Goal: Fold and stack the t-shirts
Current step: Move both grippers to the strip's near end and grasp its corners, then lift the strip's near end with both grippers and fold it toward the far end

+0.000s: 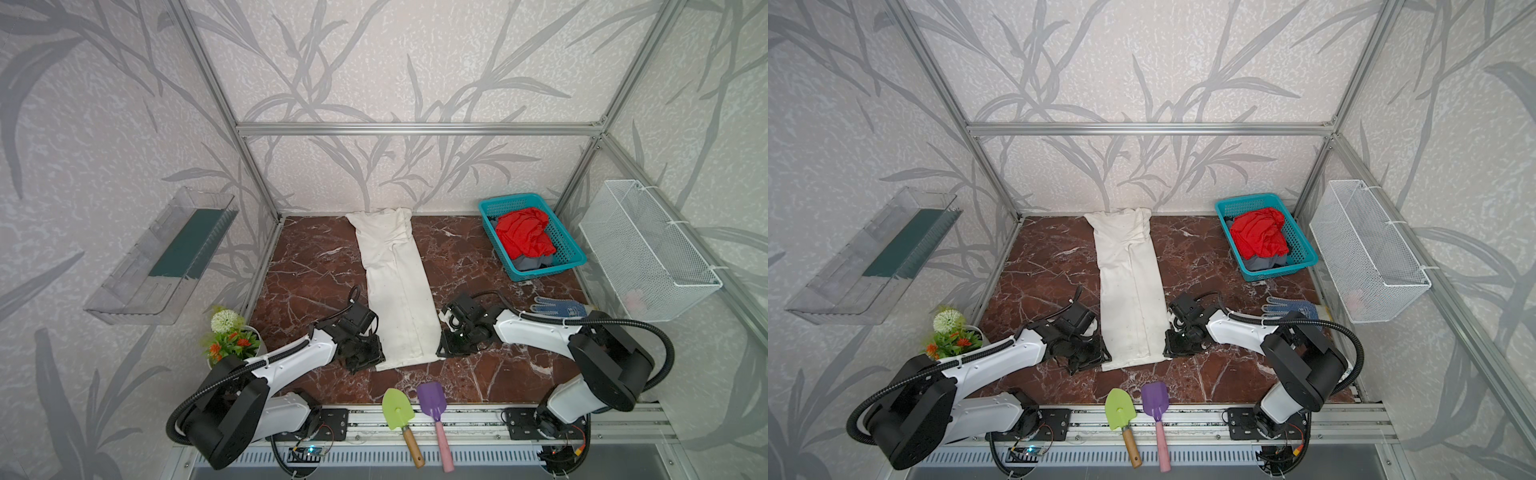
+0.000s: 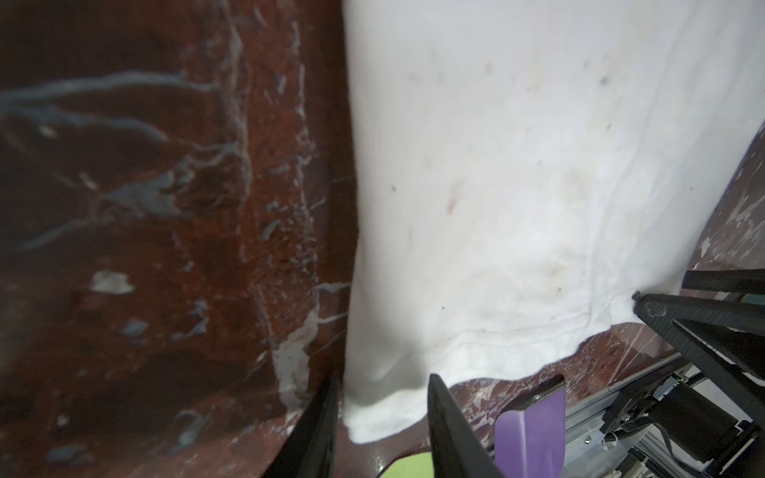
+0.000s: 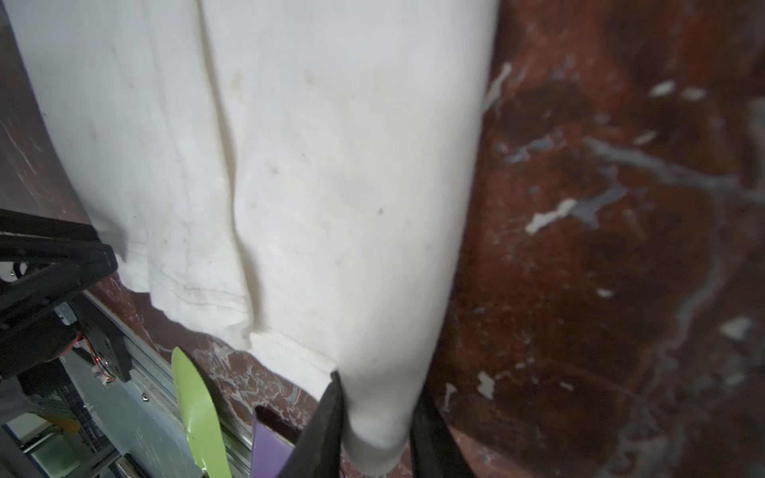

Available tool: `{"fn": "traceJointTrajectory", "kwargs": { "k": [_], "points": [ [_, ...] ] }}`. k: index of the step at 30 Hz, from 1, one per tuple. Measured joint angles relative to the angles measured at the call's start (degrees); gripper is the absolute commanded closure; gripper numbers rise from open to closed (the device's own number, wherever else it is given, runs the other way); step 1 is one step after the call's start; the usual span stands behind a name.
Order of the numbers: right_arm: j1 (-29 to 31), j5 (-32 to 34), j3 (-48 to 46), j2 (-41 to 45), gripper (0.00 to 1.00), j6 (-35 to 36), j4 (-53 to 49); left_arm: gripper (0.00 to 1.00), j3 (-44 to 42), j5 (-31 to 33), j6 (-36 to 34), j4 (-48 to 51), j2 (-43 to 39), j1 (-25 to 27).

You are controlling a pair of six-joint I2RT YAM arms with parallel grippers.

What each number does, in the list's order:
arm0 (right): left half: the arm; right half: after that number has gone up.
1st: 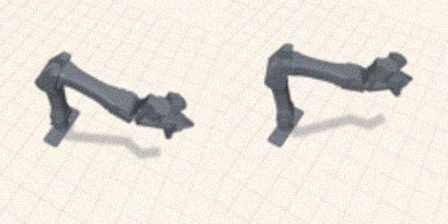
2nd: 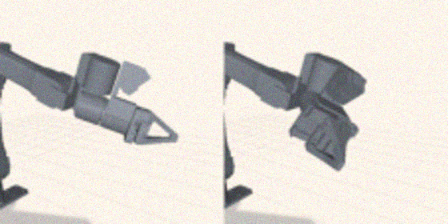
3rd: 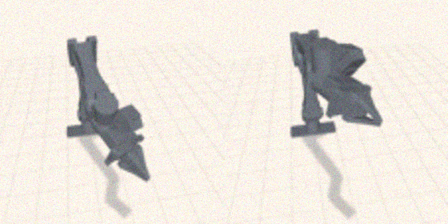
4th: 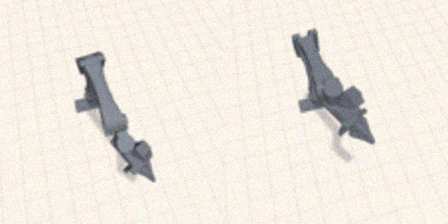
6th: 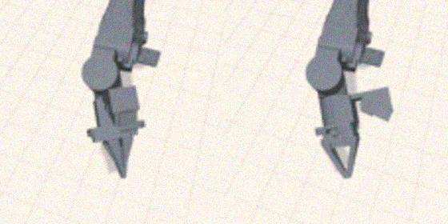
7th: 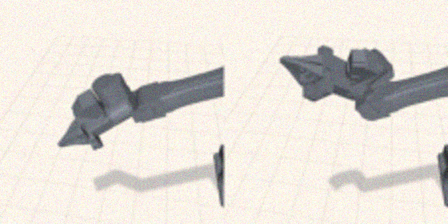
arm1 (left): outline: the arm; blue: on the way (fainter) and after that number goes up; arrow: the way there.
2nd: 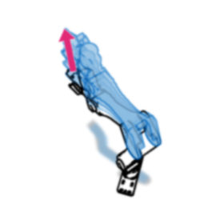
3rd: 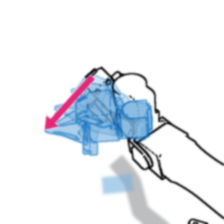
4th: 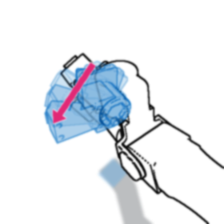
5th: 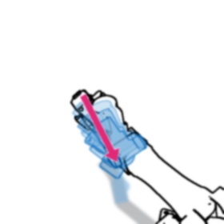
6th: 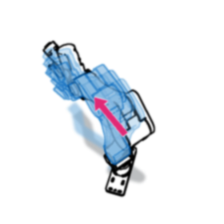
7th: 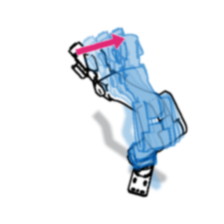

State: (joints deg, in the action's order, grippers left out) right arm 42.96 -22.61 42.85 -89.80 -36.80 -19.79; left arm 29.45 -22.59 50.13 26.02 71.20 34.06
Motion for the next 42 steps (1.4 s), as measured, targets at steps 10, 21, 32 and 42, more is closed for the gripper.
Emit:
{"fn": "traceJointTrajectory", "kwargs": {
  "k": [10,21,32,42],
  "points": [
    [0.15,0.24,-0.59,0.24,1.0,-0.74,0.15,1.0,-0.31,-0.07,0.94,-2.47,1.66,1.79],
    [0.7,1.18,-4.74,10.19,1.0,0.85,-4.9,1.0,-1.09,-1.92,-0.02,5.99,-9.62,4.98],
    [1.4,1.36,-3.32,23.82,1.0,-0.07,-13.0,1.0,5.01,-2.29,-0.17,18.14,-24.85,6.54],
    [1.4,2.69,0.92,22.21,1.0,-0.24,-14.12,1.0,5.97,1.6,-0.61,19.37,-25.24,6.56]
  ]
}}
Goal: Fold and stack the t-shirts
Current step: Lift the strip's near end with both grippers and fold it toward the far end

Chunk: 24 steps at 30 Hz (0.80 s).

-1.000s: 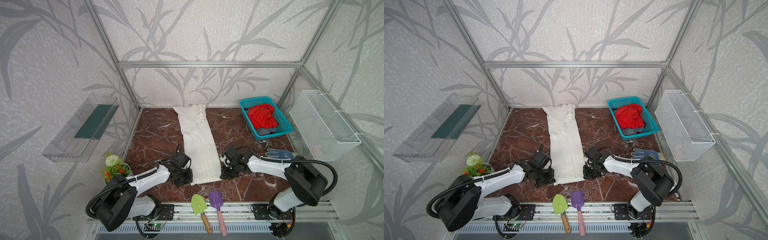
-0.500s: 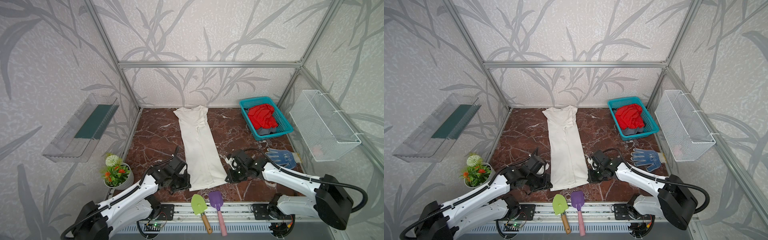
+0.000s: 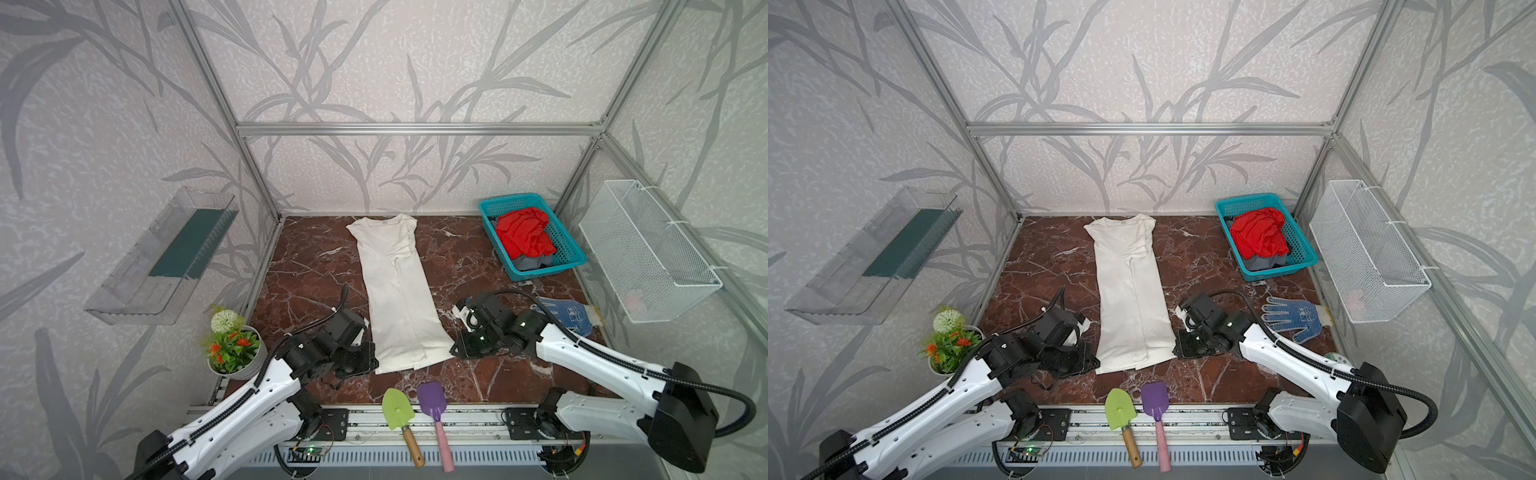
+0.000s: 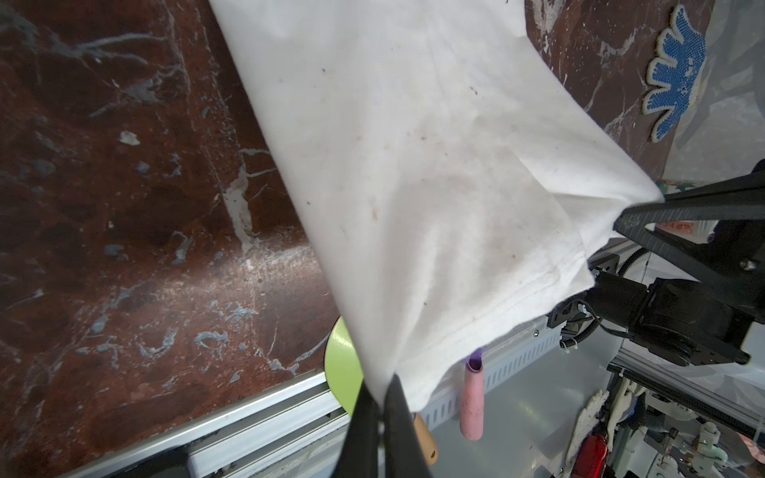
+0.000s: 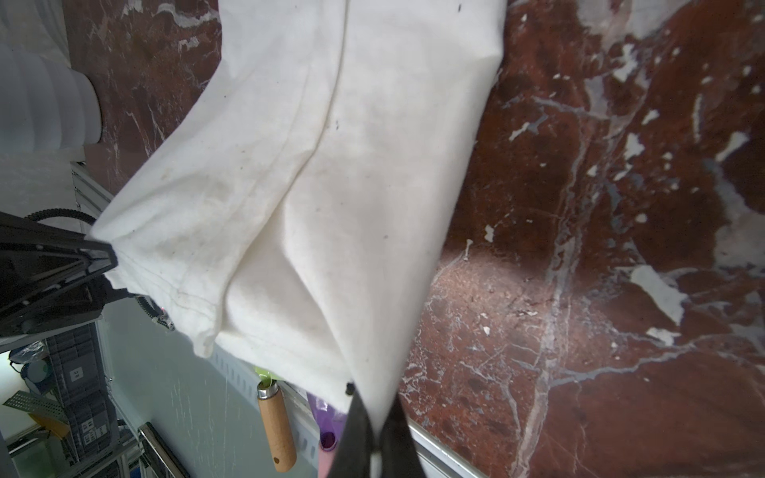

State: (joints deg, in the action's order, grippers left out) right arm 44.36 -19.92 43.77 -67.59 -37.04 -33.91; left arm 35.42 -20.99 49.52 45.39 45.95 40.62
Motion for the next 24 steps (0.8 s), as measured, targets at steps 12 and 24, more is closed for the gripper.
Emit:
{"fn": "traceJointTrajectory", "kwargs": {
  "k": [12,24],
  "points": [
    [-3.13,2.89,6.08,-3.67,1.0,1.97,0.85,1.0,5.01,7.85,-3.76,-0.63,4.22,-0.07],
    [-8.11,1.68,13.49,-11.32,1.0,5.73,3.17,1.0,9.7,11.8,-7.96,-3.78,10.21,-5.9]
  ]
}}
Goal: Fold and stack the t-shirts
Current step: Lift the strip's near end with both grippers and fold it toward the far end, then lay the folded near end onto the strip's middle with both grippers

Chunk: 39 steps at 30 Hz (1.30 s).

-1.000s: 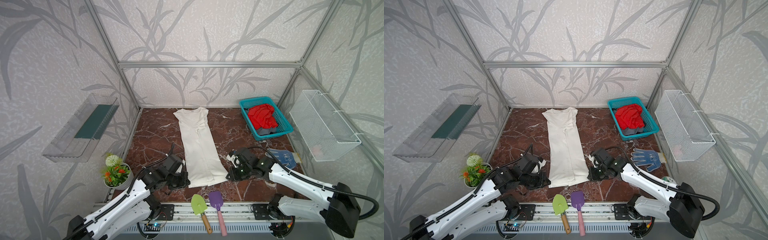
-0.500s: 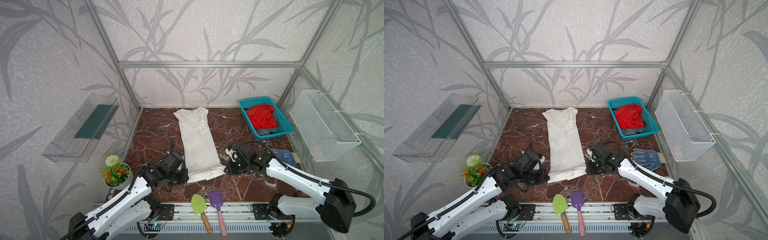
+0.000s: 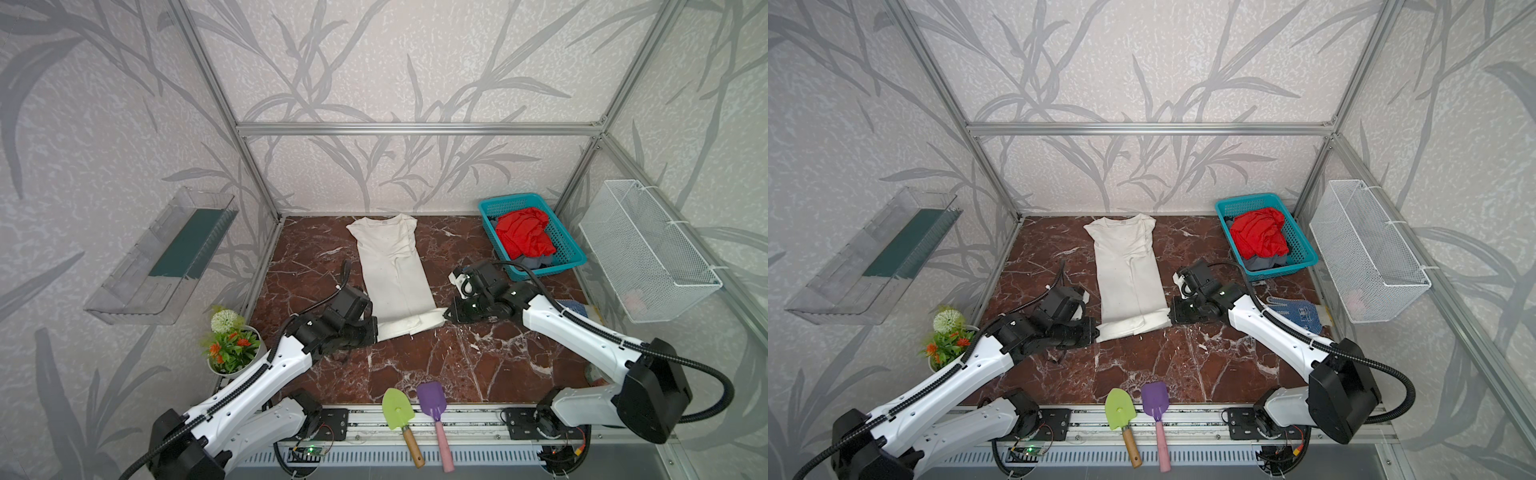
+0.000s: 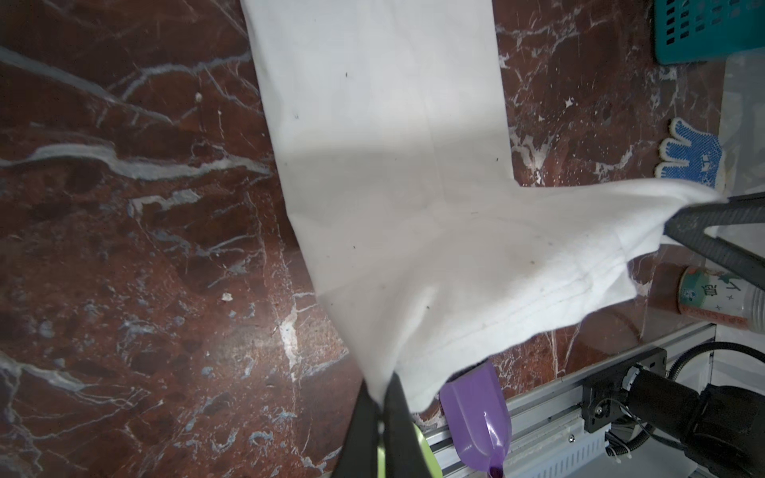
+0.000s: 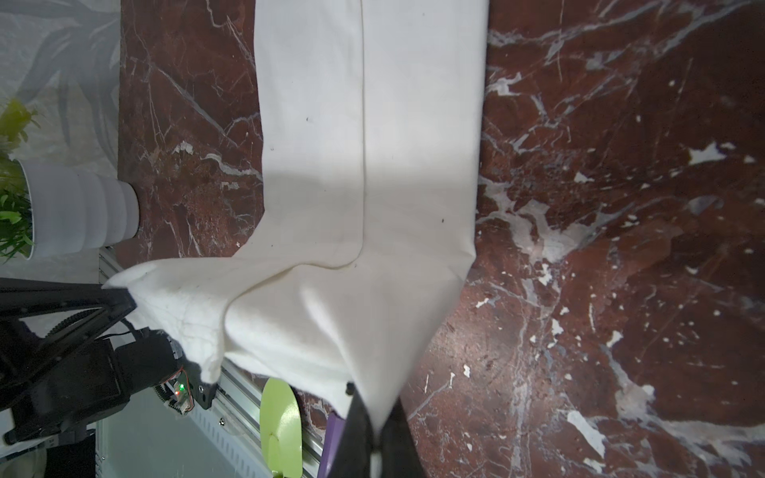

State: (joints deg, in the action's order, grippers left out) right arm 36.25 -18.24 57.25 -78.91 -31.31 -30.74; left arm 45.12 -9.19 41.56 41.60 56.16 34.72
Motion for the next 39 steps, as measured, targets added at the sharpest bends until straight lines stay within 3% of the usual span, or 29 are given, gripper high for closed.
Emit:
{"fn": "traceJointTrajectory", "kwargs": {
  "k": [10,23,39],
  "points": [
    [-2.62,-1.33,9.05,-9.46,1.0,3.41,2.49,1.0,5.14,1.42,-4.15,-1.57,6.69,-7.34],
    [-5.95,-2.82,22.36,-22.73,1.0,7.23,3.19,1.0,18.05,0.44,-10.4,-4.28,23.89,-15.89],
    [-9.16,-3.93,28.57,-36.65,0.99,8.94,5.88,1.0,24.81,-1.68,-12.57,-6.6,40.52,-18.88]
  ]
}}
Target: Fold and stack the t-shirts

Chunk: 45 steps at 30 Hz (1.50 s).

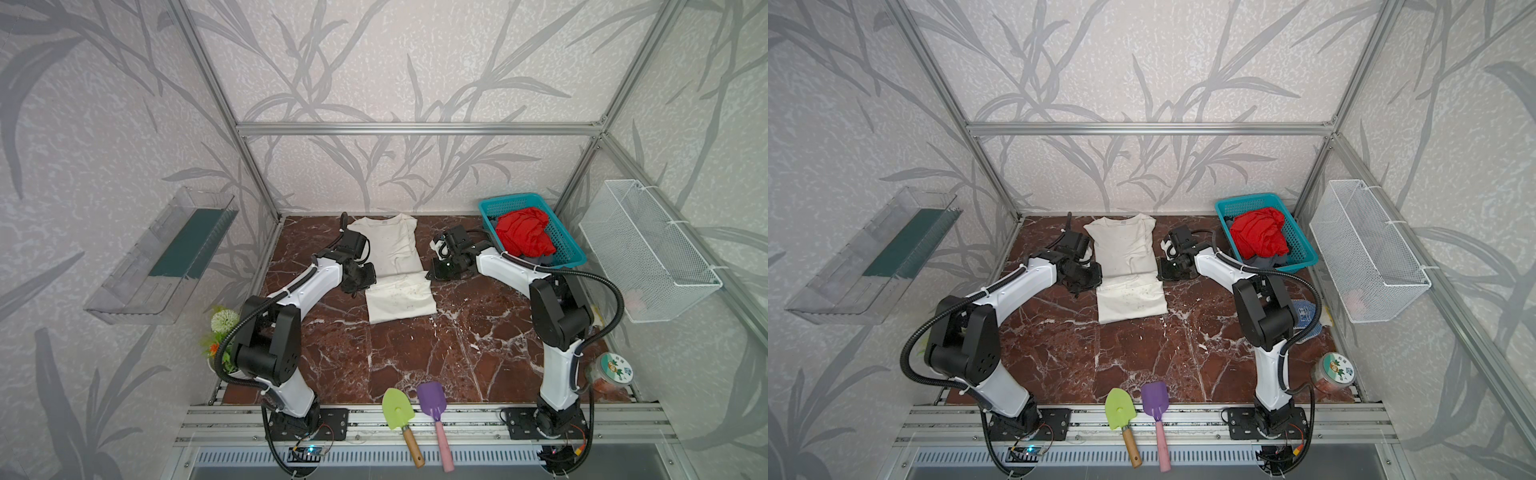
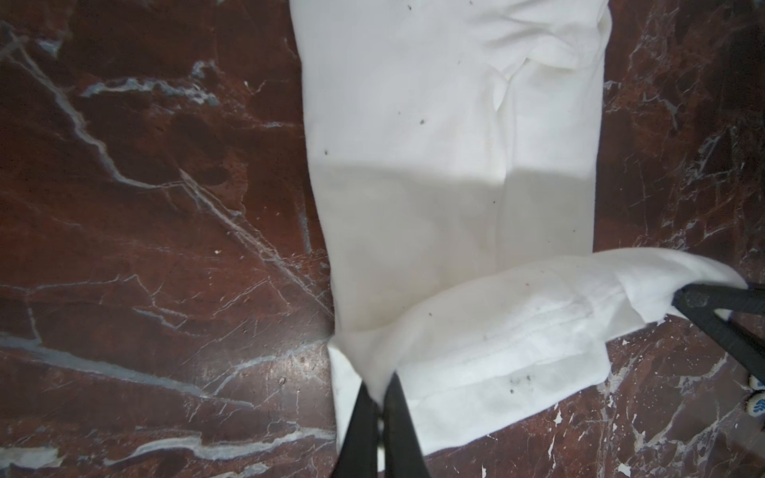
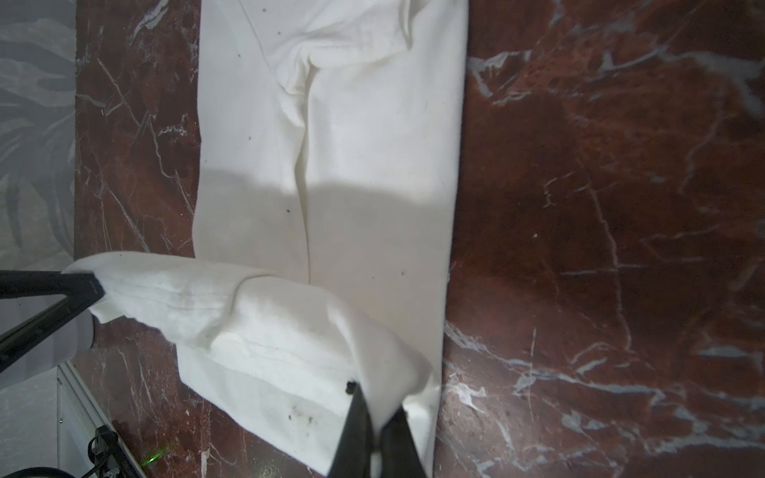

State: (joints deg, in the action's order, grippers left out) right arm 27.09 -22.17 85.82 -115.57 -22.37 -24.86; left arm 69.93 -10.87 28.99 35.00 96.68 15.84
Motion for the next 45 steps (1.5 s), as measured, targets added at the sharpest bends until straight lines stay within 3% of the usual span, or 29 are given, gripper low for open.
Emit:
{"fn": "traceJointTrajectory", "kwargs": {
  "k": [7,9,12,16,22,31,38,45],
  "points": [
    [-1.01,-1.33,3.89,-4.44,0.94,1.03,1.99,1.0,2.97,0.52,0.07,-1.38,4.85,-0.87],
    [-1.09,-1.55,4.92,-5.46,0.87,1.27,2.4,0.97,3.93,0.74,0.09,-1.6,6.01,-1.01],
    [-1.4,-1.95,6.29,-6.25,0.66,1.55,2.51,0.84,5.55,1.68,0.24,-1.95,7.5,-1.07],
    [-1.99,-1.97,5.88,-5.9,0.6,2.34,3.98,0.73,6.21,3.5,0.02,-3.06,7.78,-1.07],
    [-2.01,-2.12,-3.78,1.38,0.65,1.42,5.33,0.7,-0.02,5.2,0.15,-7.78,3.5,0.33],
    [5.22,-2.36,-13.38,5.25,0.81,-2.75,8.24,0.72,-3.89,5.33,2.95,-12.72,4.81,10.82],
    [6.71,-1.84,-17.22,4.57,0.83,-5.31,9.75,0.72,2.95,6.4,3.78,-13.64,15.34,9.81],
    [6.58,-1.18,-19.15,4.63,0.84,-5.73,10.05,0.74,9.22,7.82,4.22,-14.21,19.34,7.3]
  ]
}}
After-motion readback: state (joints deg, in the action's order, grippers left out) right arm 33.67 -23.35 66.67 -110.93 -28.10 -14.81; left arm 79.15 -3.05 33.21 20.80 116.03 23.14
